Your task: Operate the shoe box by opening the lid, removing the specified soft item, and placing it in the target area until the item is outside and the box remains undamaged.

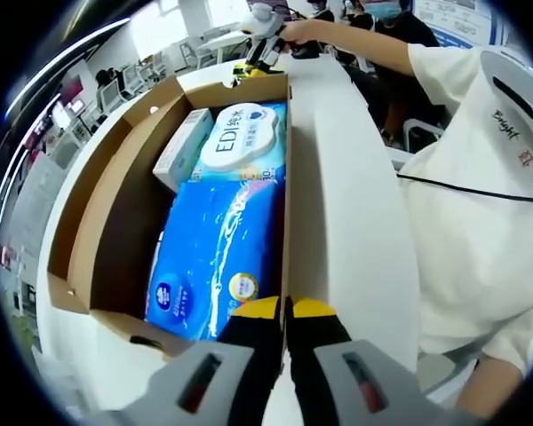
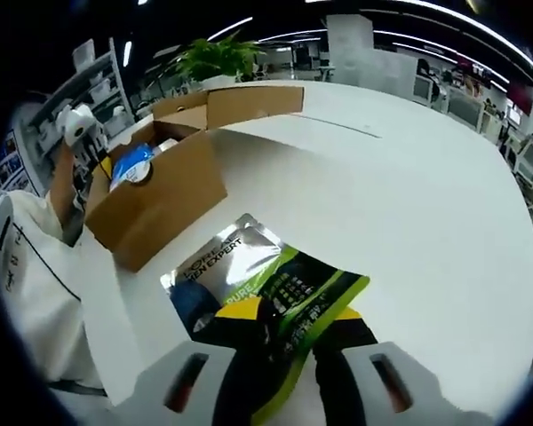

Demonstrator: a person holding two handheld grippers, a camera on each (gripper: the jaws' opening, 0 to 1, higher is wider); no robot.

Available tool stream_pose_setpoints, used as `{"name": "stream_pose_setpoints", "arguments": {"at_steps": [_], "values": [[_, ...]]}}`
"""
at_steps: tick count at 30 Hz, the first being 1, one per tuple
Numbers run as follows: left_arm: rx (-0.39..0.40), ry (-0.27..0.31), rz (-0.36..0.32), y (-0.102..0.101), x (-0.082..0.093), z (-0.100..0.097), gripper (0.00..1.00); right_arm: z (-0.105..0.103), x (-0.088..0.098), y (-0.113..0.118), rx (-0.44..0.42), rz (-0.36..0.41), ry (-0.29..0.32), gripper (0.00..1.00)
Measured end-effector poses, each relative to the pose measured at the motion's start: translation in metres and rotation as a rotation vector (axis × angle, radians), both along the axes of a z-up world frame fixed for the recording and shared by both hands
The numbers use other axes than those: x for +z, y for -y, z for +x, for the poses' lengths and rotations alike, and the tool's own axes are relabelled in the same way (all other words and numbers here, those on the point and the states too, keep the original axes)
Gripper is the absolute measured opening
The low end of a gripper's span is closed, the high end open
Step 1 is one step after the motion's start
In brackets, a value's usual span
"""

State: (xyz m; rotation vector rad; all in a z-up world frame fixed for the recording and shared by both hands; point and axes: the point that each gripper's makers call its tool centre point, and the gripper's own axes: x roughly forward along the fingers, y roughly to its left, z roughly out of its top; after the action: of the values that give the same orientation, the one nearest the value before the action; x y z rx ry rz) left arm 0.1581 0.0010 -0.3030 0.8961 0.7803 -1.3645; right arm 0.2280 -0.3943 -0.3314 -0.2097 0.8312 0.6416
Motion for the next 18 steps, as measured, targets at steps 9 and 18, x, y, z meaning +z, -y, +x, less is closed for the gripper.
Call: {"name": "stream_pose_setpoints", "arguments": {"at_steps": [9,18], "values": [[-0.001,-0.001,0.008,-0.001,-0.001,0.0,0.02,0.005,0.001,0.0,0.058,-0.061,0.052,0.26],[-0.005,0.001,0.011,0.0,-0.002,0.0,0.02,0.007,0.001,0.0,0.077,-0.12,0.114,0.37]]}}
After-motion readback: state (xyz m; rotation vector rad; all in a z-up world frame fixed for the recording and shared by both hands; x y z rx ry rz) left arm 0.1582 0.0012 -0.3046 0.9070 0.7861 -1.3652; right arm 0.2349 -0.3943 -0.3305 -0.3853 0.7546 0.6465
